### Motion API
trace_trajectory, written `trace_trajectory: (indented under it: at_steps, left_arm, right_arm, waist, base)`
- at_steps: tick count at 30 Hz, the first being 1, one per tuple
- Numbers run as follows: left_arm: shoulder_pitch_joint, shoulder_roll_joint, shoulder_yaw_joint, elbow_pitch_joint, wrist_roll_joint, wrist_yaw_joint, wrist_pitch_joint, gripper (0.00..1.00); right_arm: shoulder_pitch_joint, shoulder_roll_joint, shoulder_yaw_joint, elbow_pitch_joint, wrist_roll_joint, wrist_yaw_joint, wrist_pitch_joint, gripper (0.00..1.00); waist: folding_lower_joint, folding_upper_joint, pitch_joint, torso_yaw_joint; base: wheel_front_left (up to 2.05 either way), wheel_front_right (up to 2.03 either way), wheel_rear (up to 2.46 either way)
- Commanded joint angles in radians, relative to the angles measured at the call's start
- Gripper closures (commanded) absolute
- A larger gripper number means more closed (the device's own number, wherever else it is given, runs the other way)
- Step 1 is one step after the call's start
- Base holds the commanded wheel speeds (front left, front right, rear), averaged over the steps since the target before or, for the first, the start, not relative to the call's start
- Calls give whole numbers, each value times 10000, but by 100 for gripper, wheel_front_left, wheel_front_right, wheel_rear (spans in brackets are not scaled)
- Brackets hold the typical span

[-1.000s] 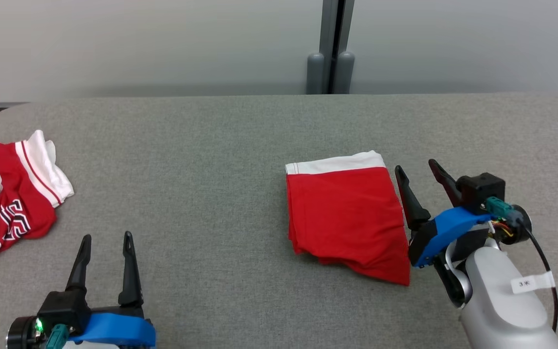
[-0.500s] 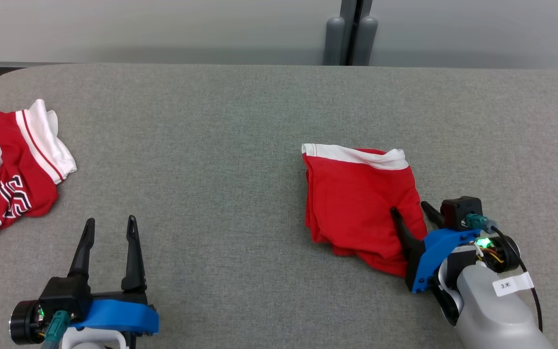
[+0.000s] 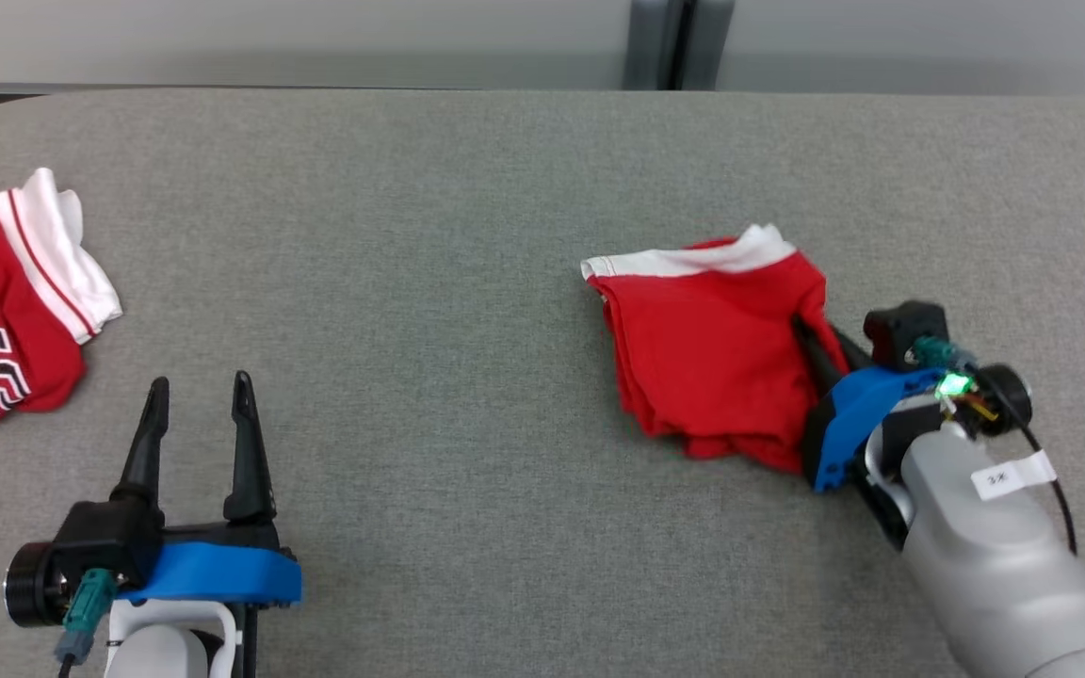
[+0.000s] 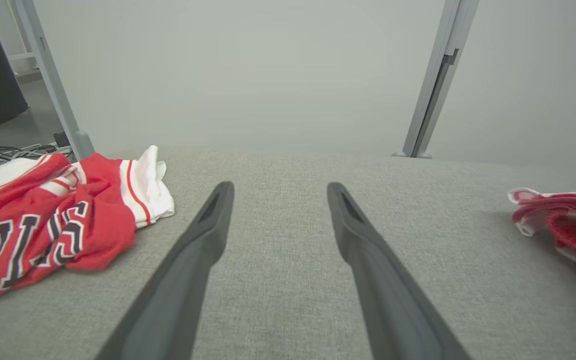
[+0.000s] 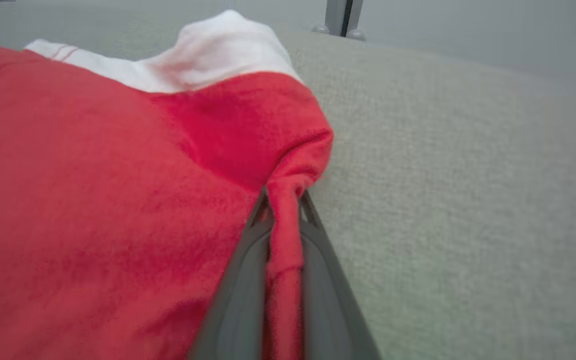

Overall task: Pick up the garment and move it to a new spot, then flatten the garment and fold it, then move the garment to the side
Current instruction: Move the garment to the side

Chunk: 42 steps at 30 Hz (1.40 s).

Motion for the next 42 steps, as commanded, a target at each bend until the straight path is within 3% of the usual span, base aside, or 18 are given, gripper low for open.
trace_trajectory:
  at_steps: [1,10,22,28,37,39,42]
  left_arm:
    - [-193,-26,51,-105,-28,-2,-26,0]
    - [-876,69,124,-1043,94,-71,-25,0]
    - [-1362,938,125,-2467,511,-175,-25,0]
    - [-1575,1246,-31,-2955,617,-182,-5,0]
    - [-1791,1597,-149,-3360,546,-187,179,0]
    - [-1832,1624,-153,-3362,543,-181,192,0]
    - [-1782,1650,-116,-3271,520,-109,180,0]
  right_arm:
    - [-310,-177,66,-67,-88,-4,-84,100]
    - [-2401,-1363,1542,-527,-771,-4,-133,100]
    - [-4515,-3137,2240,-1089,174,-4,-83,100]
    - [-5242,-3921,2410,-1151,304,-4,172,100]
    - [-6188,-4055,2516,-397,370,-4,691,100]
    - [-6340,-4004,2512,-48,217,-4,762,0]
    - [-6491,-3863,2290,486,85,-4,784,0]
  waist:
    - [0,-1,77,-22]
    - [0,-1,1436,-1052]
    - [0,-1,3307,-3002]
    - [0,-1,3899,-3258]
    - [0,-1,4476,-3242]
    - [0,-1,4510,-3211]
    - [0,-1,4464,-3182]
  base:
    - [0,0,0]
    - [0,0,0]
    - [0,0,0]
    - [0,0,0]
    - [0,0,0]
    - [0,0,0]
    - [0,0,0]
